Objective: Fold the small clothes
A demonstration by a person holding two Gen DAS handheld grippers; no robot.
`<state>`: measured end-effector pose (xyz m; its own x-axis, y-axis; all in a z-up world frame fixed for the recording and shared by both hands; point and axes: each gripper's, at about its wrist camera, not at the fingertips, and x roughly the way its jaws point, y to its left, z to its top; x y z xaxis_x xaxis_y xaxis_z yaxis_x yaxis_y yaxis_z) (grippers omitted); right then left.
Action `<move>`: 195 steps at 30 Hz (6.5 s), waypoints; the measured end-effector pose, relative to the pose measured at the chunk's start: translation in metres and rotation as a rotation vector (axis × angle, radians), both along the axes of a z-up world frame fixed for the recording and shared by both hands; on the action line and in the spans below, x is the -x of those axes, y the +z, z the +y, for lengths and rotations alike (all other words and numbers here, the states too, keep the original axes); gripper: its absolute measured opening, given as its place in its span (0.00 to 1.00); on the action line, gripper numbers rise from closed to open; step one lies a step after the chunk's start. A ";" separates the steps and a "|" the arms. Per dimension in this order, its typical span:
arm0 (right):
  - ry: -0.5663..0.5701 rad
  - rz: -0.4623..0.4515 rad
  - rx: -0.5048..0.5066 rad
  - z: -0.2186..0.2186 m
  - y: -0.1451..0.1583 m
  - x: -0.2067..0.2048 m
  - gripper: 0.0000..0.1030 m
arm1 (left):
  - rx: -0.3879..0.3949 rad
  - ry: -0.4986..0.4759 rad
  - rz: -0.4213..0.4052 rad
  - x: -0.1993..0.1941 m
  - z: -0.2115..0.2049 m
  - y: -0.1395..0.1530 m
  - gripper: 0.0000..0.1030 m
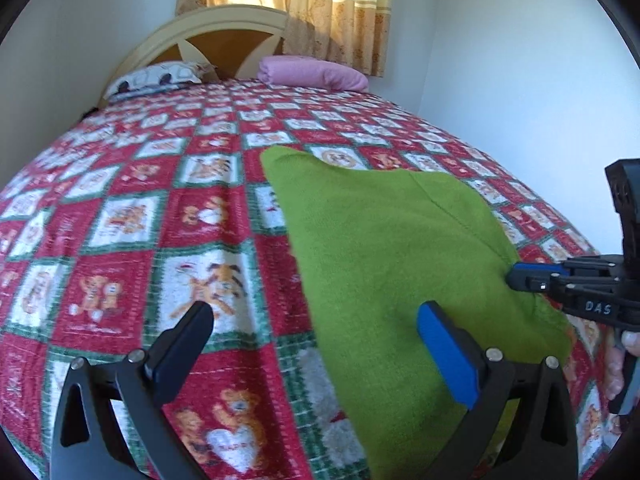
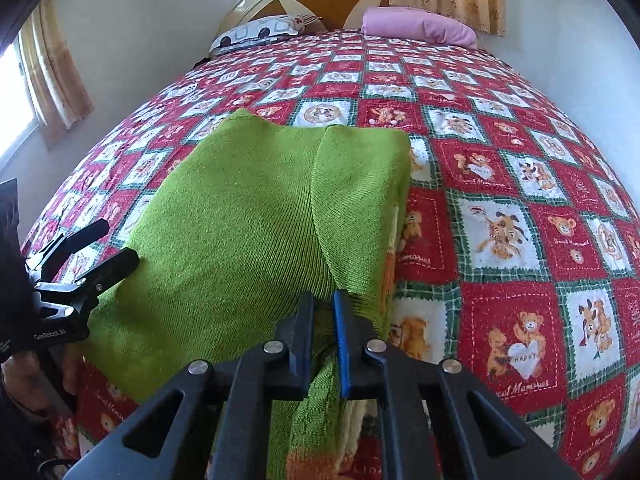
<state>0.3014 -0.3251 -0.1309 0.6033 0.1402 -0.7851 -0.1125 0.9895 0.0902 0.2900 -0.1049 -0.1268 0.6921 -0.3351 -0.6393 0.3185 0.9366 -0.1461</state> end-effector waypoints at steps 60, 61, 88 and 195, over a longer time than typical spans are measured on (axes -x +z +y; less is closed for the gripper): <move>-0.067 -0.051 -0.567 -0.042 0.028 -0.096 0.23 | 0.119 -0.195 0.072 0.009 -0.001 0.033 0.36; -0.064 -0.058 -0.566 -0.040 0.032 -0.093 0.23 | 0.122 -0.198 0.065 0.012 0.001 0.038 0.36; 0.046 -0.057 -0.641 0.046 0.037 -0.042 0.23 | 0.094 -0.129 0.044 0.072 0.073 0.051 0.36; 0.539 0.222 -0.501 0.467 -0.019 -0.090 0.26 | 0.059 0.438 0.034 0.179 0.365 -0.004 0.59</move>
<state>0.3915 0.1419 -0.1501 0.1865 0.7413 -0.6447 -0.4944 0.6379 0.5905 0.1106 0.2601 -0.1304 0.7557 -0.0515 -0.6529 -0.1123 0.9719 -0.2067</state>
